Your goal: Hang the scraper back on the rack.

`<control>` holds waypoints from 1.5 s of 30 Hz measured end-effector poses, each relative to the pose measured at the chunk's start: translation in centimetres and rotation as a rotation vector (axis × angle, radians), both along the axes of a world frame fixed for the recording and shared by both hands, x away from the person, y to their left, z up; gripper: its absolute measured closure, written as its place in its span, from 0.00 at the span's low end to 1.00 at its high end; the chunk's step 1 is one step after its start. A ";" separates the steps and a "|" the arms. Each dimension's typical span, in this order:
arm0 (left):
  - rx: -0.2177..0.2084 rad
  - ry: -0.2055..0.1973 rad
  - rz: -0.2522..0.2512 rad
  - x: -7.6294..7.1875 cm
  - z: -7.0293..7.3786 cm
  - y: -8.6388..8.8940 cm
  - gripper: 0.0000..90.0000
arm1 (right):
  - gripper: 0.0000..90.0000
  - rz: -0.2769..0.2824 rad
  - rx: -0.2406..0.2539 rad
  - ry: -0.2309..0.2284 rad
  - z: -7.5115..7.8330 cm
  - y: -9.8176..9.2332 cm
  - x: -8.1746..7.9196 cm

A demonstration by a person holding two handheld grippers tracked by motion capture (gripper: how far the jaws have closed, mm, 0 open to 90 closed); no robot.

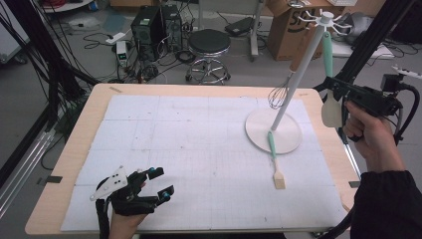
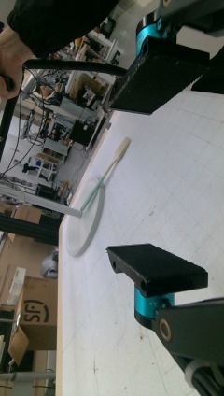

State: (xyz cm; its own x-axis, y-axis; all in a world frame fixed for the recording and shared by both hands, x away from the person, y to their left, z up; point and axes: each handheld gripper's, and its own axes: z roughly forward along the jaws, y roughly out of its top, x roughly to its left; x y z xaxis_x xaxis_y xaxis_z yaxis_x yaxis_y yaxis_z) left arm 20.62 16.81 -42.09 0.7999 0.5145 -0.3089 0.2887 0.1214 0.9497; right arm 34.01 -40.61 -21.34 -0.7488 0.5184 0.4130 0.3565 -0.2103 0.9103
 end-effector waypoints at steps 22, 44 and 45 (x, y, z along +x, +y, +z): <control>-0.004 -0.004 0.008 -0.2 0.0 0.3 0.28 | 0.94 -0.014 -0.003 -0.001 -0.9 0.5 2.0; 0.001 -0.001 -0.004 -0.2 0.0 0.0 0.28 | 0.66 -0.117 -0.134 -0.024 -0.7 1.1 1.1; -0.001 0.000 -0.004 -0.3 0.0 0.0 0.28 | 0.66 -0.112 -0.138 -0.025 -0.7 1.0 1.0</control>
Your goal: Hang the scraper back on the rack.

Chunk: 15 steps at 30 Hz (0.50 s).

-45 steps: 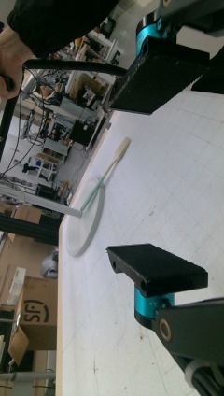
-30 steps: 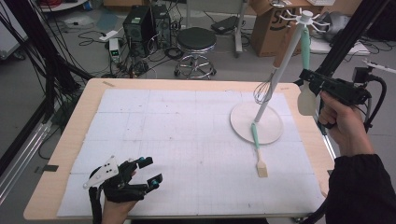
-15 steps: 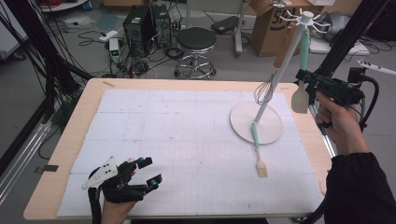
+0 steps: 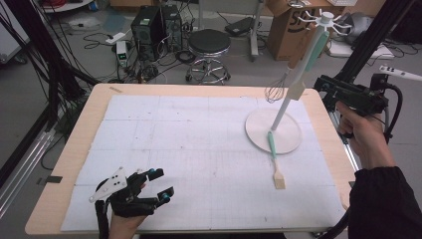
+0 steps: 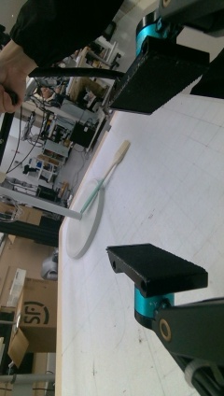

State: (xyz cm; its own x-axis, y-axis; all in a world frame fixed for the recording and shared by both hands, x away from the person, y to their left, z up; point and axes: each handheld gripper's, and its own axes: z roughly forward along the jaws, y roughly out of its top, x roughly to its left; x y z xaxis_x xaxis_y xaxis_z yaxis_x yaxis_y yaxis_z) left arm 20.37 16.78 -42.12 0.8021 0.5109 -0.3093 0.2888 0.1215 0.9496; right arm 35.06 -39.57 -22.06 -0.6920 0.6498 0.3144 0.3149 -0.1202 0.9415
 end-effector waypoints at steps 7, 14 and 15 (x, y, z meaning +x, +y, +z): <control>0.000 0.000 0.000 0.0 0.0 0.0 0.28 | 0.46 -0.116 -0.086 -0.068 0.3 0.3 -1.1; -0.001 0.004 0.005 0.1 -0.1 0.1 0.28 | 0.37 -0.215 -0.171 -0.133 0.3 0.5 -2.0; 0.001 0.005 0.005 0.1 -0.1 0.1 0.28 | 0.36 -0.217 -0.181 -0.140 0.2 0.6 -2.2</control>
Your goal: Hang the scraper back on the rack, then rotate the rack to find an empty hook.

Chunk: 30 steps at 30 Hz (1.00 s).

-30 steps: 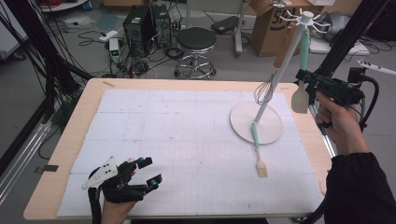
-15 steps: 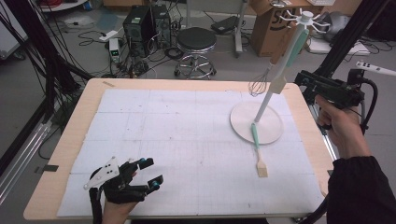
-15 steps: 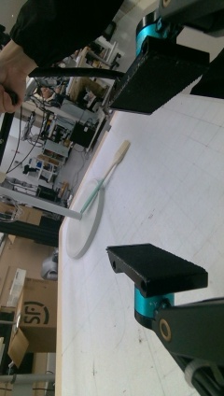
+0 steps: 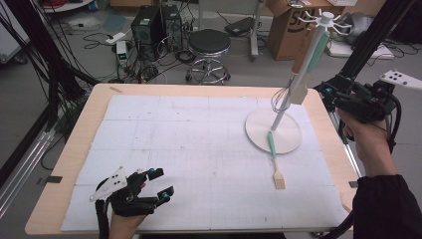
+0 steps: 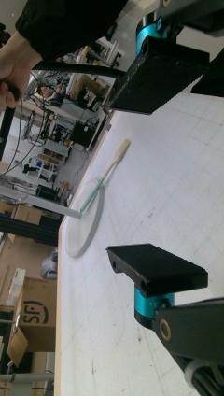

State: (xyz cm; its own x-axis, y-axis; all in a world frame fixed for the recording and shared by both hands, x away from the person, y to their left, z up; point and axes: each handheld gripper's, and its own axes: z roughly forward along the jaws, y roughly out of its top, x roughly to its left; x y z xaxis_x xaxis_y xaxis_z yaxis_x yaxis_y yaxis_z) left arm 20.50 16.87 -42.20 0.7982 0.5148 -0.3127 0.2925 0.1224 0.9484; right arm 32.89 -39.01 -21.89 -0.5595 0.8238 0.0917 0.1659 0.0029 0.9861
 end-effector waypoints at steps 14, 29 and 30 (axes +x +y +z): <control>-0.002 -0.003 -0.001 0.0 0.1 -0.1 0.28 | 0.28 0.049 0.050 0.022 -1.0 -0.1 -0.5; 0.002 -0.002 -0.011 0.1 0.0 -0.3 0.28 | 0.79 0.034 0.199 0.048 1.8 -1.6 0.5; 0.004 -0.001 -0.015 0.1 0.0 -0.3 0.28 | 0.84 0.031 0.214 0.047 2.0 -1.7 0.6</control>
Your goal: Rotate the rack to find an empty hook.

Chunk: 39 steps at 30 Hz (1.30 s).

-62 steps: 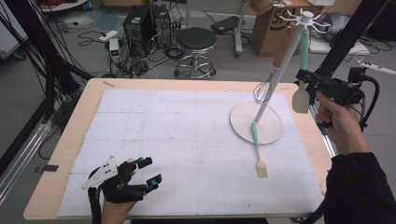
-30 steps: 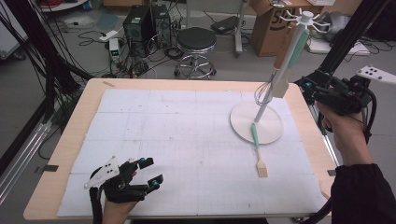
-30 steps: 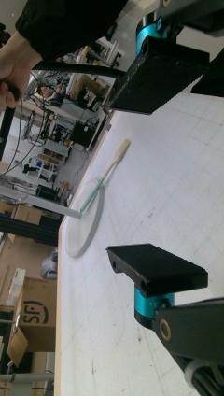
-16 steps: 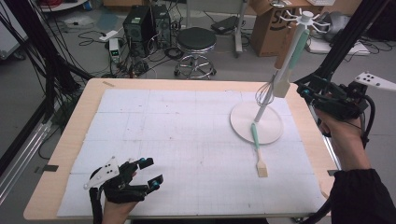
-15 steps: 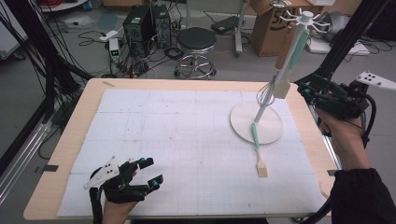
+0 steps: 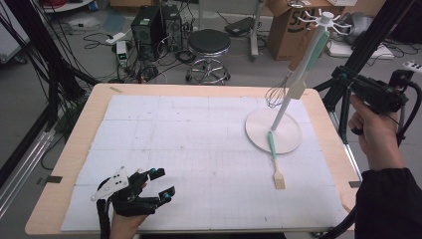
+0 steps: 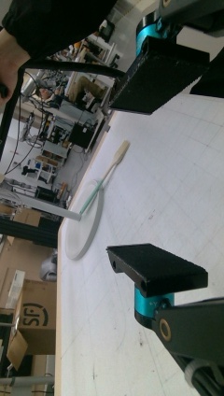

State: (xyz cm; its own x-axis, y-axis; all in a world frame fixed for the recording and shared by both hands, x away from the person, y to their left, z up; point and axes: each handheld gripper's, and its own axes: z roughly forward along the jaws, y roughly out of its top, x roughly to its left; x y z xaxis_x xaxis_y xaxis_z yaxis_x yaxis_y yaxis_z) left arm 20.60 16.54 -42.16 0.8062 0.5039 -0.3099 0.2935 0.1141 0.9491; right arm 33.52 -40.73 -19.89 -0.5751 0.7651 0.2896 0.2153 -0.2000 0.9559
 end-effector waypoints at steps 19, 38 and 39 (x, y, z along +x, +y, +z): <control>0.005 -0.003 -0.005 0.0 0.1 -0.1 0.28 | 1.00 0.058 0.061 0.032 4.4 -0.3 2.2; -0.001 -0.001 0.002 0.0 0.0 0.1 0.28 | 1.00 0.045 0.066 0.049 5.2 -0.2 4.2; 0.000 -0.001 0.002 0.0 0.0 0.1 0.28 | 1.00 0.043 0.074 0.052 5.2 -0.3 4.3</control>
State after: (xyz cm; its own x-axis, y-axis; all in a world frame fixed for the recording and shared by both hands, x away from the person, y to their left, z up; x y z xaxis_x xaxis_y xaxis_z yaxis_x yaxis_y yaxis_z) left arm 20.64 16.69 -42.14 0.8058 0.5051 -0.3093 0.2924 0.1149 0.9494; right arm 37.78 -40.99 -14.70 -0.5896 0.7158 0.3741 0.2736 -0.2588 0.9264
